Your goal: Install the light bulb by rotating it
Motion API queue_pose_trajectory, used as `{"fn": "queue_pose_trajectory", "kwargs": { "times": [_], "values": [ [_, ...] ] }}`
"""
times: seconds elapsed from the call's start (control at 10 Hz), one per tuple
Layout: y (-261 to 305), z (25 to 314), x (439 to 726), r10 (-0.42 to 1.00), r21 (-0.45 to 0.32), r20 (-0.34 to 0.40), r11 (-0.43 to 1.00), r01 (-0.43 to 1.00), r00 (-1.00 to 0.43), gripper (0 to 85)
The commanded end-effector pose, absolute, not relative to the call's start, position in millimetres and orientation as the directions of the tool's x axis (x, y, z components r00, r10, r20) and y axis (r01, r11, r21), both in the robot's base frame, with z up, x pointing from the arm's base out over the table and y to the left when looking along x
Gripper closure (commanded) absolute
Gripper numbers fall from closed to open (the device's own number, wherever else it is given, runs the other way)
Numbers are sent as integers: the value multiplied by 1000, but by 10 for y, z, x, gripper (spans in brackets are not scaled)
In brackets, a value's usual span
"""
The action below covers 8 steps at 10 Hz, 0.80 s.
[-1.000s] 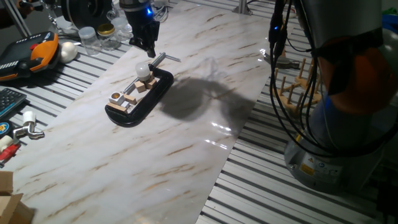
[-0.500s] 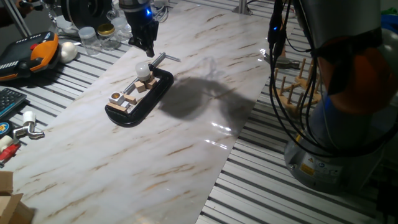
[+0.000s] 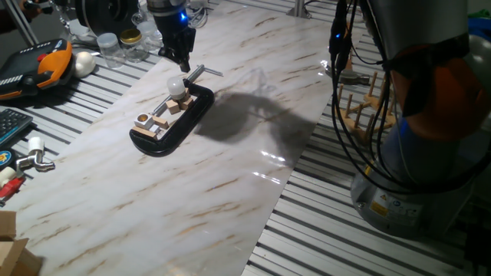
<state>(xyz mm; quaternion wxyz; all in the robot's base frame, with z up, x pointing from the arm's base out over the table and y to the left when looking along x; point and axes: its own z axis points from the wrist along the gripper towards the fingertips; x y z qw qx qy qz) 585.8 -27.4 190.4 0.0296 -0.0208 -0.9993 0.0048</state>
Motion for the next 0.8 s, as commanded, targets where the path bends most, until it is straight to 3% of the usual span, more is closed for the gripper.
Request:
{"fn": "queue_pose_trajectory", "kwargs": {
  "times": [0.0,0.7],
  "values": [
    [-271,1905,5859,43,-16,56,999,42,-998,850],
    [-271,1905,5859,43,-29,73,999,41,-996,850]
  ]
}}
